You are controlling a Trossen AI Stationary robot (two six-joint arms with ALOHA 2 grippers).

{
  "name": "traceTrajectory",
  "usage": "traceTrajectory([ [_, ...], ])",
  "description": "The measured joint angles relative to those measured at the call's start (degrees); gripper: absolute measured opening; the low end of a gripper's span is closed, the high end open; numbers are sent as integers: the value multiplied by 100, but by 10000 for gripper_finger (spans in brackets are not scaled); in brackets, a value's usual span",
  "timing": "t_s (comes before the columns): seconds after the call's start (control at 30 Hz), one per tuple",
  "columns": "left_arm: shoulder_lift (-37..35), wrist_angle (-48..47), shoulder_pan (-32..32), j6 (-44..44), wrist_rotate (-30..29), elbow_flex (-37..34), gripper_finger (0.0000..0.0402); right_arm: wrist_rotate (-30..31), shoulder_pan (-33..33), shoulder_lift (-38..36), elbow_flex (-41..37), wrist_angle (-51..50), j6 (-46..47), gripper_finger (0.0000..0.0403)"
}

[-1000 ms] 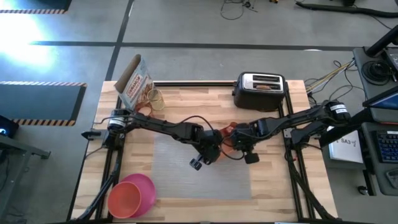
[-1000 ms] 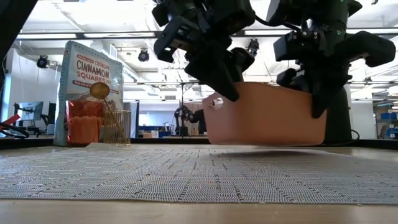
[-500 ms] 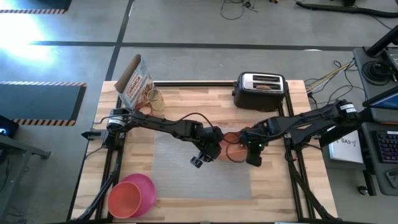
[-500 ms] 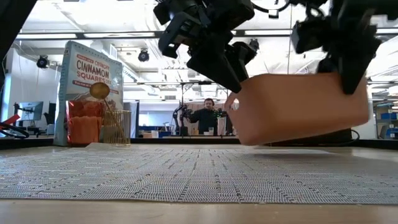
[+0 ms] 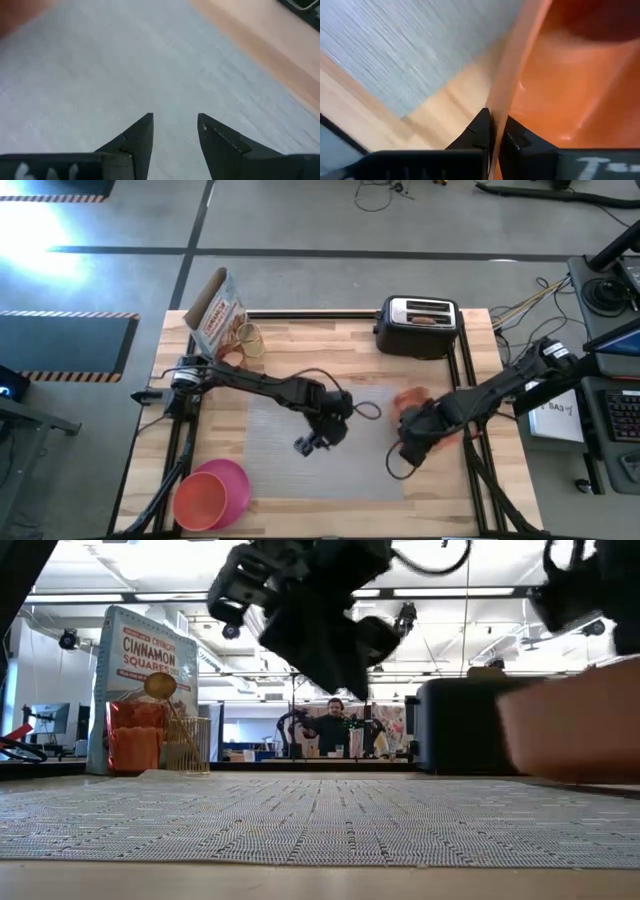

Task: Arrange a breakfast setting
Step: Move the orange bin to the bottom right of the table

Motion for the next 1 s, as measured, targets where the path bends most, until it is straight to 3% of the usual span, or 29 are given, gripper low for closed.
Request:
traceTrajectory([
  [0.27, -116, -228, 15, 97, -235, 19, 133, 17, 875, 192, 20, -160, 1747, 7],
  [0.67, -198, -301, 203, 67, -411, 22, 127, -24, 1788, 294, 40, 1757, 3848, 8],
  [1.0, -314, -538, 219, 64, -399, 26, 127, -43, 2540, 1224, 42, 3008, 5815, 9],
])
